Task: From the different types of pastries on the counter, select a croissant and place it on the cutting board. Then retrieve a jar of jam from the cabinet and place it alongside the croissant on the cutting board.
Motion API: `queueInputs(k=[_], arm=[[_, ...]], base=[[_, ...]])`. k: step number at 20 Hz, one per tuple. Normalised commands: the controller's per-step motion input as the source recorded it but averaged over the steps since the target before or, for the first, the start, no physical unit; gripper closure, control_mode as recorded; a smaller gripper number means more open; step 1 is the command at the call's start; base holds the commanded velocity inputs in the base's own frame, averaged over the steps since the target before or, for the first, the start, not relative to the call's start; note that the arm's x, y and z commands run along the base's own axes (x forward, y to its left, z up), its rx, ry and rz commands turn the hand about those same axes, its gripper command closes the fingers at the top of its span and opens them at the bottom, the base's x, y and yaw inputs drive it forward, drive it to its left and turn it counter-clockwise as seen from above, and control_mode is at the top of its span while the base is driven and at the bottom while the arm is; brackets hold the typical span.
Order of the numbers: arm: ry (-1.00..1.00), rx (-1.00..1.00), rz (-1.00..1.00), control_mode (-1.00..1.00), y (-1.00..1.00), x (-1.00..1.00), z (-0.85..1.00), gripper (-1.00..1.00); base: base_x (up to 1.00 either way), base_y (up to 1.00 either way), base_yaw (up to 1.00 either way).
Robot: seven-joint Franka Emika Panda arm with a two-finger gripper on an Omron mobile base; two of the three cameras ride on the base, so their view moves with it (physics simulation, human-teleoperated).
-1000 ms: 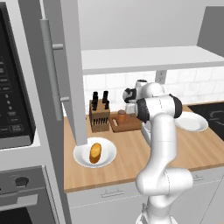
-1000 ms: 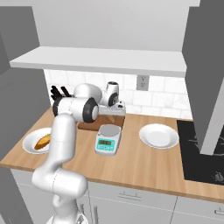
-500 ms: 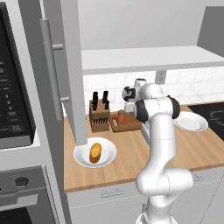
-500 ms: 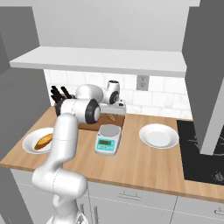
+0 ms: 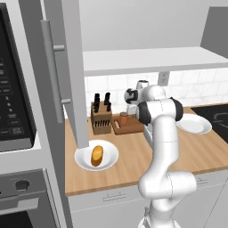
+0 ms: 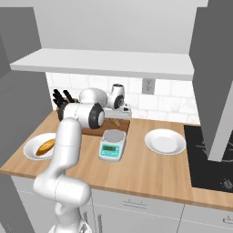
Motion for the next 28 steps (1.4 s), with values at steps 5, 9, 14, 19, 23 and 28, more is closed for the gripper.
queueInputs(k=[5, 9, 14, 19, 23, 28], arm=[[0.06, -0.02, -0.03, -1.0, 0.33, -0.28, -0.82, -1.0], [0.14, 0.02, 0.0, -1.0, 0.02, 0.08, -0.09, -1.0], [0.09, 0.03, 0.0, -1.0, 0.0, 0.0, 0.0, -1.0], [0.05, 0.02, 0.0, -1.0, 0.0, 0.0, 0.25, -1.0], [0.0, 0.0, 0.0, -1.0, 0.0, 0.0, 0.17, -1.0], [-0.11, 0.02, -0.03, -1.0, -0.14, -0.89, -0.06, -1.0]], base=[[0.0, 0.0, 0.0], [0.0, 0.0, 0.0], [0.0, 0.0, 0.0], [0.0, 0.0, 0.0], [0.0, 0.0, 0.0], [0.0, 0.0, 0.0]])
